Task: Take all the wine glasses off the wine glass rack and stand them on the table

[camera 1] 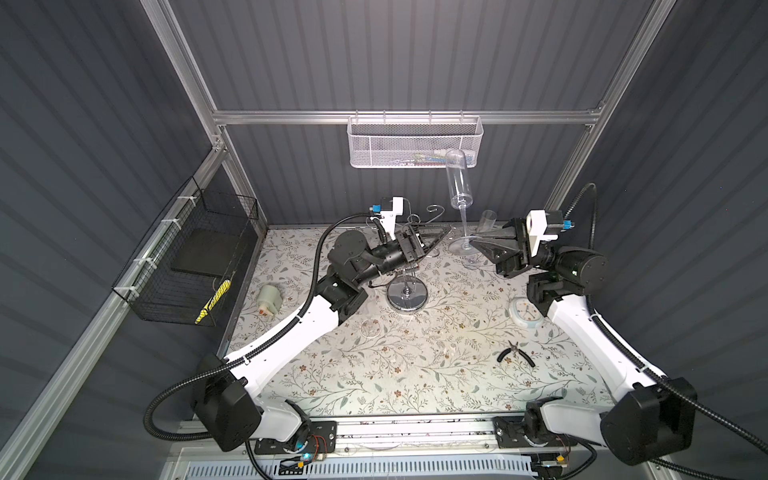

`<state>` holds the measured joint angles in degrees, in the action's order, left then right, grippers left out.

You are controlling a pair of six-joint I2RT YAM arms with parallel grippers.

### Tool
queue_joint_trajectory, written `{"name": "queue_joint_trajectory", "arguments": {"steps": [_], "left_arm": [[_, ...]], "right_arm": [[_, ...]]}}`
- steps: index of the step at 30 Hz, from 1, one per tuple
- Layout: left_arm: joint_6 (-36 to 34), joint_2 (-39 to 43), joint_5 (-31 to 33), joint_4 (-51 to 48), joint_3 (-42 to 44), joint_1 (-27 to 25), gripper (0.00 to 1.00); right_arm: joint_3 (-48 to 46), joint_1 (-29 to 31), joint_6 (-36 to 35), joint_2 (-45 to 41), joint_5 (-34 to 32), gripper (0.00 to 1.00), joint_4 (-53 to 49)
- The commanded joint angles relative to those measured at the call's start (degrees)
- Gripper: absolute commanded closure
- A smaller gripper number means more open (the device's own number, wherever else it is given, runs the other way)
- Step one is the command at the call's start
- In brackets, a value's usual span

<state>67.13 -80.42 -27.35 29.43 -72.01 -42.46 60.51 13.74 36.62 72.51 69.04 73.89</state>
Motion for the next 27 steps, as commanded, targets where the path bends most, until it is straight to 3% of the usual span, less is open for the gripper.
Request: {"name": "queue_joint_trajectory", "arguments": {"steps": [1,14,27], "left_arm": [[-0.5,0.0,-2.3,2.2,-1.5,-0.3,0.09],[1.5,-2.4,-5.0,5.6,-1.6,-0.9,0.33],[2.3,-2.8,-4.9,5.9,-1.0,-1.3,0.67]], "right_arm": [[-1.1,1.9,-4.7,-0.2,-0.1,1.00,4.2],[-3.9,5.2,-11.2,0.7,1.0,1.00,4.0],[-5.9,6.0,-14.2,0.1,1.8,1.00,2.2]]}}
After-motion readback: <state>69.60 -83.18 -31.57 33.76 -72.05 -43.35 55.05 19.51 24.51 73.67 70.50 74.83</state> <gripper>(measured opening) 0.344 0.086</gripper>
